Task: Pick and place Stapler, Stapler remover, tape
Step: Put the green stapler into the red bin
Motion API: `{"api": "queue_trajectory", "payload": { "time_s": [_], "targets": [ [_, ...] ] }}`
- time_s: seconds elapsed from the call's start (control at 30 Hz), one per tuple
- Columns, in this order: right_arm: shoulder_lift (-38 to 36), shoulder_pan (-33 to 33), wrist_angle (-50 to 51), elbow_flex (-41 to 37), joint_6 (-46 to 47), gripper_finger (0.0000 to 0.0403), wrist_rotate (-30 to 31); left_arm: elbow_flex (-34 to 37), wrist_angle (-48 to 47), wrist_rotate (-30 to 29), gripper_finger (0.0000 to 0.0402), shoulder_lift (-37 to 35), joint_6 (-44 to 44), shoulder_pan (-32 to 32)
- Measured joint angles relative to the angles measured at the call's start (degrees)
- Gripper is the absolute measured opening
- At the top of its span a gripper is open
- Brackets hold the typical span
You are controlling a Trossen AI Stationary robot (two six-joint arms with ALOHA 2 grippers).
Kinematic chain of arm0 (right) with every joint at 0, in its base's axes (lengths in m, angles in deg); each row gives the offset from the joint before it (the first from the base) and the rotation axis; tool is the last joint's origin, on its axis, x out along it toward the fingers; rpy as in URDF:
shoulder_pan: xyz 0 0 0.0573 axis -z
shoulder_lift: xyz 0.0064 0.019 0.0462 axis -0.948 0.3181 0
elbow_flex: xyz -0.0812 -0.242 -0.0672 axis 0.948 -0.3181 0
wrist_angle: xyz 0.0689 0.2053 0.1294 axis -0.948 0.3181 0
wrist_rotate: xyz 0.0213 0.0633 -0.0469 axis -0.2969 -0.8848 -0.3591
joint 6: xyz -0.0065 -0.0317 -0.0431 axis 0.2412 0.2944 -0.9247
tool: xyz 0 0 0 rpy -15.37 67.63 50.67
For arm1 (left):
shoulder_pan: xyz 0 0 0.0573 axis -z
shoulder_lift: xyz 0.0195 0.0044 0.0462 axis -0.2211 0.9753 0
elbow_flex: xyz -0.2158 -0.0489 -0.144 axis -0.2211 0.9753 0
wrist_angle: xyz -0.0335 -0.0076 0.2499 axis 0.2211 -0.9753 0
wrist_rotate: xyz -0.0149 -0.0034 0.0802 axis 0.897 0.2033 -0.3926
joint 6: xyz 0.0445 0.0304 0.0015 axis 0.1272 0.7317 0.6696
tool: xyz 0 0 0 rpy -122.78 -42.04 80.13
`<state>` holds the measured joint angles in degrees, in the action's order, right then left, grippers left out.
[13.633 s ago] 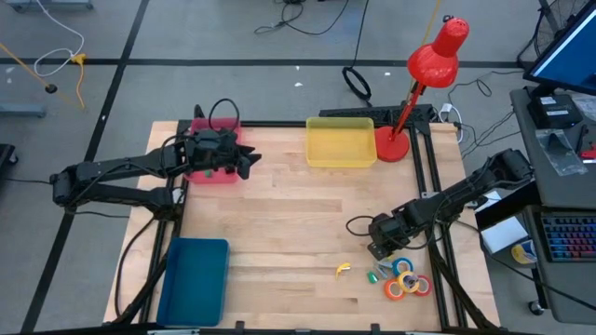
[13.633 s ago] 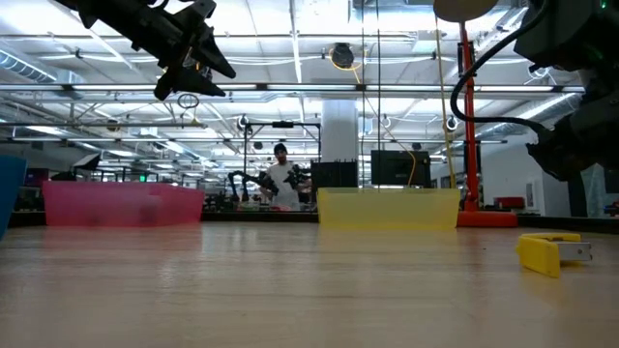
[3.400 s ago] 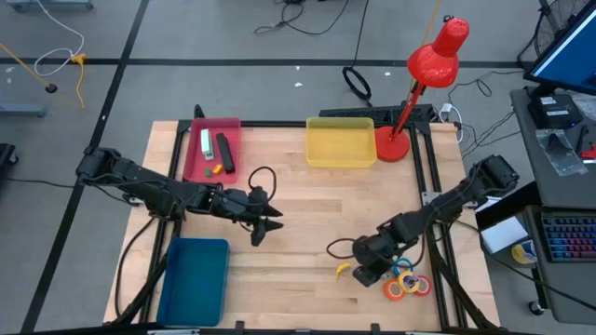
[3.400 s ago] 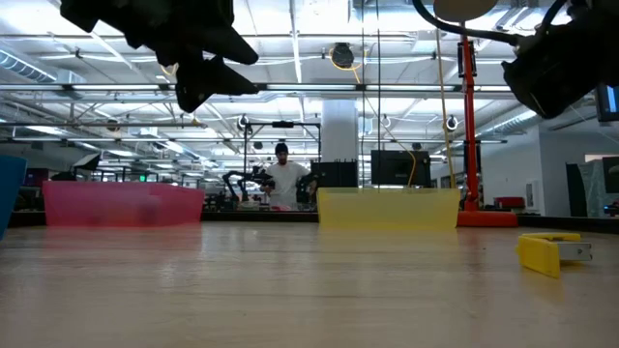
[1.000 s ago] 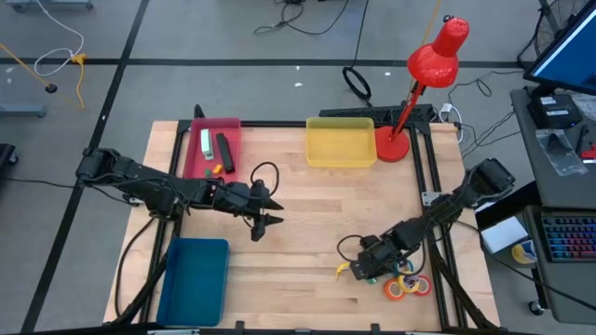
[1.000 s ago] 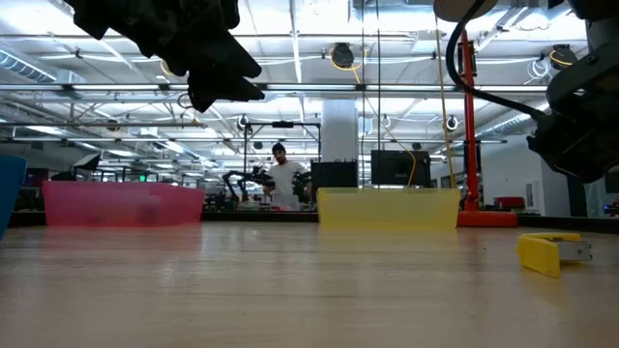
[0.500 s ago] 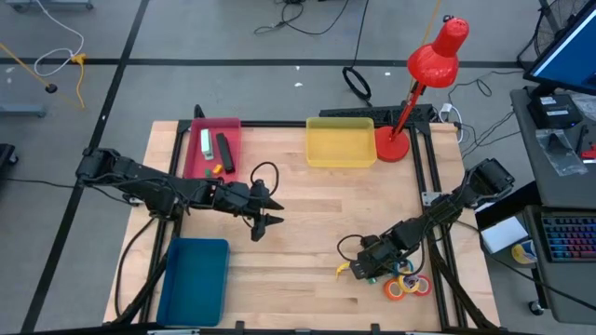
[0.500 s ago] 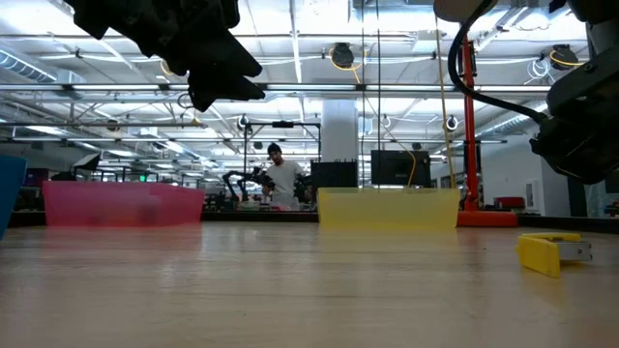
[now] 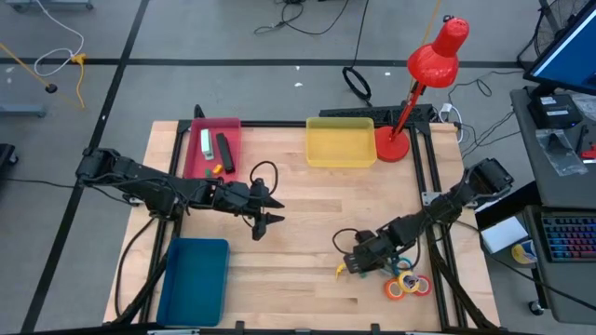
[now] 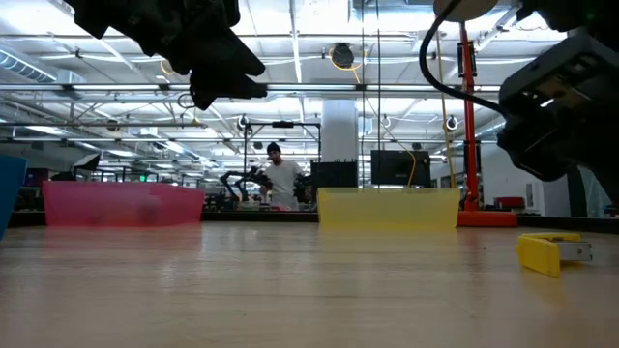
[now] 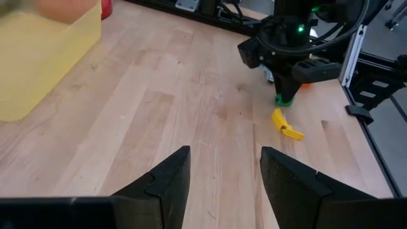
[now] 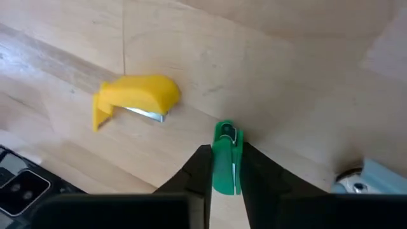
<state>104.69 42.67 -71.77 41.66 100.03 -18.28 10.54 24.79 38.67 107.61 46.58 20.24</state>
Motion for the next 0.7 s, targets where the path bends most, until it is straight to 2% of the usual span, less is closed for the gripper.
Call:
{"api": "queue_trajectory", "payload": {
  "time_s": [0.17, 0.37, 0.53, 0.7],
  "targets": [
    [-1.05, 0.90, 0.19, 0.01, -2.24, 0.0047, 0.29, 0.00, 0.29, 1.02, 0.0188, 0.00, 0.00, 0.00],
    [-5.10, 2.61, -0.35, 0.39, -5.04, 0.0044, 4.27, 0.00, 3.81, 6.66, 0.0188, 0.00, -0.09, -0.07],
    [-9.74, 5.29, -5.34, 0.39, -9.54, 0.0044, 13.24, 0.00, 6.92, 11.20, 0.0188, 0.00, -1.15, -0.08],
    [-12.86, 9.95, -18.18, 0.47, -21.10, 0.0044, 22.27, 0.00, 9.44, 15.78, 0.0188, 0.00, -4.25, -0.78]
  ]
}}
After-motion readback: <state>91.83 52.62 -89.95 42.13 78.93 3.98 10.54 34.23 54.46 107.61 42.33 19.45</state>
